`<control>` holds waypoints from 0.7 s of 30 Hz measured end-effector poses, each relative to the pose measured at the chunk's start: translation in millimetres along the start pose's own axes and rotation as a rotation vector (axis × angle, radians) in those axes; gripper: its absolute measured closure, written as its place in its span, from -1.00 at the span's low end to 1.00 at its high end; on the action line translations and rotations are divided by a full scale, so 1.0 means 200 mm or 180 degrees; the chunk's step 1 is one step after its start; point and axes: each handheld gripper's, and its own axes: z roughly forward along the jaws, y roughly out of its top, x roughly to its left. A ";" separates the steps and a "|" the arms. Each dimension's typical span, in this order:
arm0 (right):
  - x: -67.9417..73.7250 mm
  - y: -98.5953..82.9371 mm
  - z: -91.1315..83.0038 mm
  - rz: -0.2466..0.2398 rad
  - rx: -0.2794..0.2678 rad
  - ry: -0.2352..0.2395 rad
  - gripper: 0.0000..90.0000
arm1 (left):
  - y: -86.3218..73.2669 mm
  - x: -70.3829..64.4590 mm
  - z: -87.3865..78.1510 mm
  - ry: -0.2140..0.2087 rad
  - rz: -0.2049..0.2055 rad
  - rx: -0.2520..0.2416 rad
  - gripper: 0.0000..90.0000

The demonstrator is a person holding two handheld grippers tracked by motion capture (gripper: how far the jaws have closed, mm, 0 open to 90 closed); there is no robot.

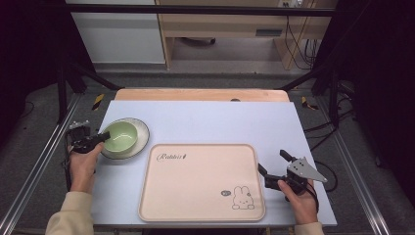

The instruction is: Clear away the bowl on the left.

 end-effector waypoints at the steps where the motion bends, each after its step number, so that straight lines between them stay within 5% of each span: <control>1: 0.00 0.00 0.00 0.0006 0.0009 -0.0007 -0.89 | 0.00 0.00 0.00 -0.0012 -0.0009 -0.0006 0.84; 12: 0.00 0.00 0.00 -0.0014 -0.0006 0.0006 -0.89 | 0.02 -0.03 -0.04 -0.0101 -0.0032 -0.0119 0.84; 21: 0.00 0.00 -0.01 -0.0018 -0.0016 -0.0001 -0.89 | 0.04 -0.09 -0.06 -0.0138 0.0098 -0.0179 0.84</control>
